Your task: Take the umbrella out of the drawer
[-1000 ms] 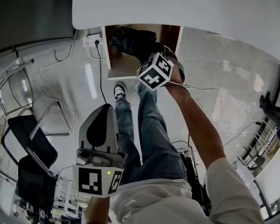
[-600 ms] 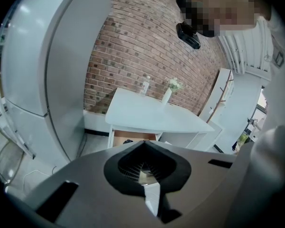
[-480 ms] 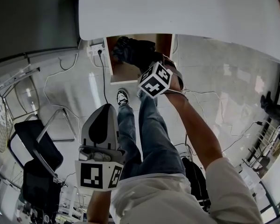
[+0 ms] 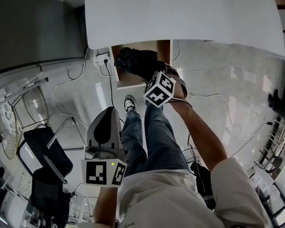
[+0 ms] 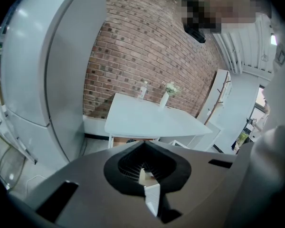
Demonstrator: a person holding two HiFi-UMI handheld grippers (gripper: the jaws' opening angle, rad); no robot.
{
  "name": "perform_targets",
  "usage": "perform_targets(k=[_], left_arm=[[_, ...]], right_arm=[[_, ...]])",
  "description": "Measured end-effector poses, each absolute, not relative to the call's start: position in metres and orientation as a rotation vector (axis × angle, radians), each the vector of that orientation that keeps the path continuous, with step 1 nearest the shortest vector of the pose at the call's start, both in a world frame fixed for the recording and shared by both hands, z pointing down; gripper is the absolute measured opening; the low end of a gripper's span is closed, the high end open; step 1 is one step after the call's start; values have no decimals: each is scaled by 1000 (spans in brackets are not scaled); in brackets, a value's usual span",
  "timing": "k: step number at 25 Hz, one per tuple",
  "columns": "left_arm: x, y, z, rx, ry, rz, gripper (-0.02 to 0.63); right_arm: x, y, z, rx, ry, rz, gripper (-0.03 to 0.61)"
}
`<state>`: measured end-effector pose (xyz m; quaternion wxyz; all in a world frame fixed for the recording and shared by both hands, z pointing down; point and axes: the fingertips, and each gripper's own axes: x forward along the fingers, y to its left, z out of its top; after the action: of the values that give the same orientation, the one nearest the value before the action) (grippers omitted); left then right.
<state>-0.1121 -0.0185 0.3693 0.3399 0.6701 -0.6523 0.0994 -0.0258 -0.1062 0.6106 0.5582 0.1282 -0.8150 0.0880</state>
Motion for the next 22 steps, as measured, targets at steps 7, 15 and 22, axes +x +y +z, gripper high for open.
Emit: perform_targets(k=[7, 15, 22], left_arm=[[-114, -18, 347, 1776, -1708, 249, 12], [-117, -11, 329, 1815, -1700, 243, 12], [-117, -3, 315, 1826, -1698, 215, 12]], right_arm=[[-21, -101, 573, 331, -1951, 224, 261], [-21, -93, 523, 377, -2002, 235, 261], [-22, -83, 479, 424, -2054, 279, 261]])
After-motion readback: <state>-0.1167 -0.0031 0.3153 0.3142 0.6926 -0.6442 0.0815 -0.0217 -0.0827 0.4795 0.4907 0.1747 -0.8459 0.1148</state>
